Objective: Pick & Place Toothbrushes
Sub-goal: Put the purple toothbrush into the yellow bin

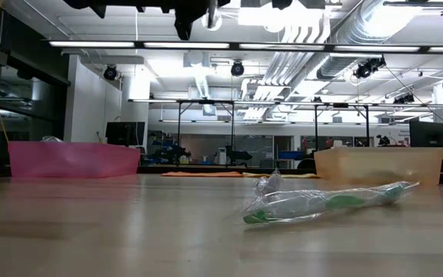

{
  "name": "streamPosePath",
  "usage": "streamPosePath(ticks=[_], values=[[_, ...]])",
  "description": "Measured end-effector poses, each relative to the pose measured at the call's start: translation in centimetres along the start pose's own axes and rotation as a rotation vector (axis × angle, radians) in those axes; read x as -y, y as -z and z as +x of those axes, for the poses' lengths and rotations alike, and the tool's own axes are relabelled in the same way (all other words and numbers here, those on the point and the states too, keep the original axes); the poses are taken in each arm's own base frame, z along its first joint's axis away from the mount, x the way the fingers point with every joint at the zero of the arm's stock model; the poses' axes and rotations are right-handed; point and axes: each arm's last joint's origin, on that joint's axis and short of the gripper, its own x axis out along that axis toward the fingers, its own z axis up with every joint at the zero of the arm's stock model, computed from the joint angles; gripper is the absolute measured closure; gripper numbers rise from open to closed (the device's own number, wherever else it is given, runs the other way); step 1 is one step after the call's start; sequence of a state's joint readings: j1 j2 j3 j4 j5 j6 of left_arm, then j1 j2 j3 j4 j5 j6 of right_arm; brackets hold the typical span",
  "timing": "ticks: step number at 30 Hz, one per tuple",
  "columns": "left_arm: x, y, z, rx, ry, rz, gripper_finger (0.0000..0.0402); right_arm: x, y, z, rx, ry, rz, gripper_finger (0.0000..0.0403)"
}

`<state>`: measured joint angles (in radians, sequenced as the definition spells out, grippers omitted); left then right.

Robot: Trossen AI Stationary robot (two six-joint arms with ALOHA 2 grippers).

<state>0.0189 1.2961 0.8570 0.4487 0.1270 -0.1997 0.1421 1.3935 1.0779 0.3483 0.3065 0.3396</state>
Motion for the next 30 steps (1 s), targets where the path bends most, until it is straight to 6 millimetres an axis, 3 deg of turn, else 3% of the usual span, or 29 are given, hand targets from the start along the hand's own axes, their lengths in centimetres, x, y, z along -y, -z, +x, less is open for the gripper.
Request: streamPosePath(ticks=[6, 12, 17, 24, 30], values=[[0.0, 0.2, 0.0, -0.024, 0.013, -0.016, 0.0362, 0.0, 0.0, 0.0, 0.002, 0.008, 0.000, 0.0400], [0.0, 0.5, 0.0, -0.056, 0.033, 0.021, 0.0361, 0.1, 0.0, -0.3, -0.026, 0.013, 0.018, 0.0391], [0.2, 0.7, -0.8, -0.145, 0.063, 0.104, 0.0361, 0.3, -0.4, -1.5, -0.091, 0.037, 0.092, 0.0334], [1.3, 1.0, -5.1, -0.404, 0.281, 0.279, 0.0361, 0.2, -2.0, -4.9, -0.171, 0.049, 0.089, 0.0247], [2.9, 2.3, -10.0, -0.695, 0.423, 0.327, 0.0361, 0.4, -2.7, -6.3, -0.190, 0.066, 0.096, 0.0228]])
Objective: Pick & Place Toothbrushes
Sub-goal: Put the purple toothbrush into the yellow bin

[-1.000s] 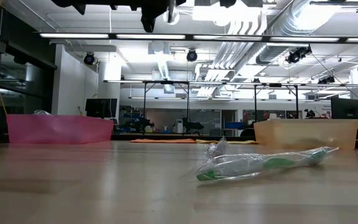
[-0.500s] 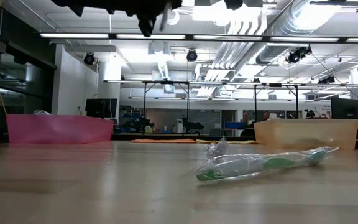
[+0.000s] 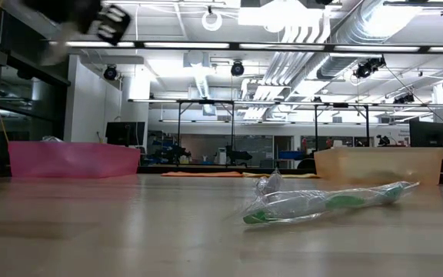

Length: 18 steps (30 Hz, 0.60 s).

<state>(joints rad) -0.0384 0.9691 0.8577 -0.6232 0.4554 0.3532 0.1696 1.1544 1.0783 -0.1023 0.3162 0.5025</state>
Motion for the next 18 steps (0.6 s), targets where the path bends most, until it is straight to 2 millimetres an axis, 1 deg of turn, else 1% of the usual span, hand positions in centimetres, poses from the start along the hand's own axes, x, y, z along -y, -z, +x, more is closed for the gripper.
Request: streamPosePath(ticks=[4, 9, 13, 18], values=[[2.8, 1.3, -0.7, -0.150, 0.117, 0.036, 0.0361, 0.1, 0.1, -0.2, -0.019, 0.003, 0.005, 0.0232], [6.1, 2.6, -0.7, -0.344, 0.245, 0.114, 0.0361, 0.3, 0.4, -0.2, -0.052, 0.024, 0.037, 0.0234], [8.3, 3.0, -0.2, -0.445, 0.309, 0.239, 0.0361, 0.4, 0.7, -0.2, -0.081, 0.041, 0.050, 0.0234], [10.8, 3.1, 1.0, -0.522, 0.344, 0.414, 0.0361, 0.6, 1.1, -0.2, -0.109, 0.065, 0.070, 0.0234]])
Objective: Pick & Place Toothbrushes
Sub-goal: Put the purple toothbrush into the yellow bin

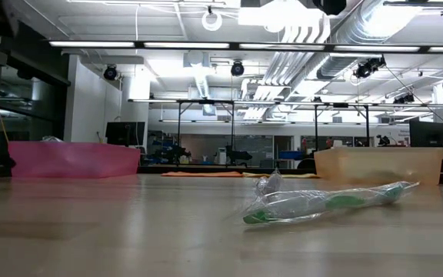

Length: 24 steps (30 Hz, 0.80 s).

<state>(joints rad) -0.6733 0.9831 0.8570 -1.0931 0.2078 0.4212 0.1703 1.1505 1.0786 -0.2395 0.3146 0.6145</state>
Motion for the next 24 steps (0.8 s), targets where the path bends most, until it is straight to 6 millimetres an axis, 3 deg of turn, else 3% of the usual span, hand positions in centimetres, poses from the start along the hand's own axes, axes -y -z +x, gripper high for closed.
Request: streamPosePath(ticks=[11, 18, 20, 24], values=[[1.7, -2.8, 6.0, -0.269, 0.065, 0.322, 0.0361, 1.3, 1.9, 1.3, -0.077, 0.210, 0.241, 0.0234], [2.1, -3.4, 8.7, -0.370, 0.102, 0.387, 0.0360, 1.4, 3.2, 2.7, -0.153, 0.241, 0.278, 0.0234], [2.0, -3.5, 9.1, -0.382, 0.106, 0.379, 0.0345, 1.5, 3.6, 3.0, -0.175, 0.251, 0.289, 0.0235], [1.9, -3.9, 9.6, -0.351, 0.091, 0.383, 0.0267, 1.7, 4.4, 3.9, -0.201, 0.297, 0.375, 0.0235]])
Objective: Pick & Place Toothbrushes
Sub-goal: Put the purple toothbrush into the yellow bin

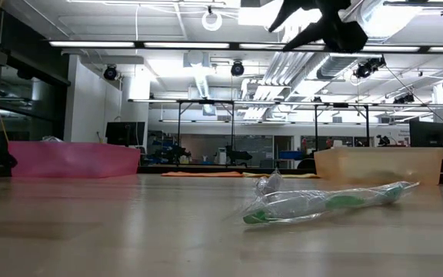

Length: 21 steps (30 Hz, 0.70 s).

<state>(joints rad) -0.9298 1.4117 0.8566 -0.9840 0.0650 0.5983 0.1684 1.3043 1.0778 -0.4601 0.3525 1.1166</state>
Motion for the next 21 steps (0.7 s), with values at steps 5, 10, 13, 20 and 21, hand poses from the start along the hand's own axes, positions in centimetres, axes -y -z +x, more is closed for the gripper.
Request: streamPosePath(ticks=[5, 10, 13, 20, 21], values=[[0.1, 0.1, -0.1, -0.010, 0.007, -0.058, 0.0172, 0.1, 1.0, 1.8, -0.076, 0.033, 0.087, 0.0235], [0.5, 0.6, -1.5, -0.085, 0.044, -0.174, 0.0130, 0.2, 1.9, 3.5, -0.198, 0.038, 0.090, 0.0235], [0.8, 1.0, -3.1, -0.086, 0.013, -0.214, 0.0129, 0.3, 2.2, 4.3, -0.263, 0.030, 0.121, 0.0235], [1.9, 3.2, -7.4, -0.109, -0.229, -0.389, 0.0141, 0.2, 2.3, 6.5, -0.317, -0.006, 0.195, 0.0235], [2.1, 3.6, -7.9, -0.100, -0.273, -0.425, 0.0143, 0.4, 2.5, 6.9, -0.327, 0.007, 0.206, 0.0235]])
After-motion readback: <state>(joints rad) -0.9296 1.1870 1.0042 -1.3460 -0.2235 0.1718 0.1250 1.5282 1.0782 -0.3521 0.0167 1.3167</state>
